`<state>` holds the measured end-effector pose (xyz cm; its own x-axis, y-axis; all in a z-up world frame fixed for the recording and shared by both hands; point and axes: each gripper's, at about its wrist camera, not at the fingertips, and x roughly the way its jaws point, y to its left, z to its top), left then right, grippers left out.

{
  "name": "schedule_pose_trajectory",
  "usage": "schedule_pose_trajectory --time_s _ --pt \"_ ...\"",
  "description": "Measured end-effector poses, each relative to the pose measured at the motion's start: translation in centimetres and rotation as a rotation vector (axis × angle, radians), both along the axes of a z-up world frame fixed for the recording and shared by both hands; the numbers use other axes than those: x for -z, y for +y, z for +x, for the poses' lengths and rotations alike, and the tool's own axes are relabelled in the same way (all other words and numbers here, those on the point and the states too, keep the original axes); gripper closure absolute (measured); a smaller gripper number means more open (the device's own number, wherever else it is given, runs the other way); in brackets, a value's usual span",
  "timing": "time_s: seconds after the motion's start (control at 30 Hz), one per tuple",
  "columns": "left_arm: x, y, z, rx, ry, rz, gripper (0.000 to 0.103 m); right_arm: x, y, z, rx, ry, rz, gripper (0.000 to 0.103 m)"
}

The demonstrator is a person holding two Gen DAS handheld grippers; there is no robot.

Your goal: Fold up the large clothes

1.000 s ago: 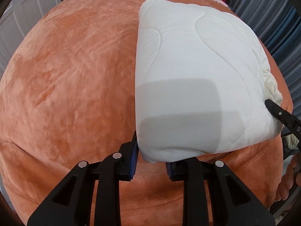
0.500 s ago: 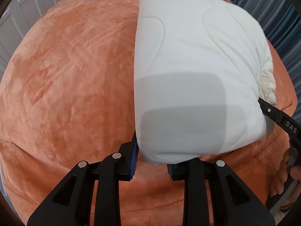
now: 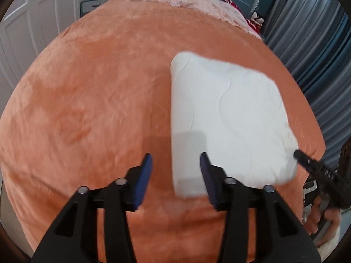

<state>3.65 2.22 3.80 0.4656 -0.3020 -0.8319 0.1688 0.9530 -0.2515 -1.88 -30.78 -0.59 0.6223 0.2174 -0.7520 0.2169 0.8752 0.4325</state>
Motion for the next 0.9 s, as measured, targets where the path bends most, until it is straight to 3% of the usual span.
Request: schedule_pose_trajectory --time_s 0.07,0.13,0.2,0.23,0.27,0.37,0.5,0.6,0.77,0.9 --pt "-0.3 -1.3 1.5 0.014 -0.009 -0.006 0.058 -0.3 0.0 1.1 0.011 -0.001 -0.009 0.059" --pt "0.1 -2.6 2.8 0.029 0.002 0.002 0.058 -0.1 0.1 3.0 0.013 0.015 -0.001 0.051" --pt "1.4 -4.0 4.0 0.045 0.038 0.002 0.059 1.0 0.1 4.4 0.025 0.054 0.020 0.053" --pt "2.0 -4.5 4.4 0.046 0.059 0.012 0.059 1.4 0.3 4.9 0.015 0.080 0.021 0.069" --pt "2.6 -5.0 4.6 0.050 0.077 0.023 0.059 1.5 0.6 5.0 0.003 0.086 0.012 0.079" --pt "3.5 -5.3 4.1 0.045 0.078 0.055 0.057 0.4 1.7 4.3 -0.006 0.057 -0.096 0.083" --pt "5.0 -5.4 4.3 0.048 0.094 0.077 0.055 2.3 2.9 4.8 -0.027 0.104 -0.205 0.083" --pt "5.6 -5.9 4.1 0.052 0.083 0.110 0.053 4.9 2.7 5.7 -0.021 0.133 -0.200 0.080" --pt "6.5 -6.4 4.2 0.049 0.053 0.157 0.047 6.0 2.5 6.5 -0.026 0.140 -0.199 0.074" --pt "5.9 -5.2 4.6 0.034 0.077 0.093 0.044 4.3 0.9 5.7 -0.005 0.144 -0.103 0.066"
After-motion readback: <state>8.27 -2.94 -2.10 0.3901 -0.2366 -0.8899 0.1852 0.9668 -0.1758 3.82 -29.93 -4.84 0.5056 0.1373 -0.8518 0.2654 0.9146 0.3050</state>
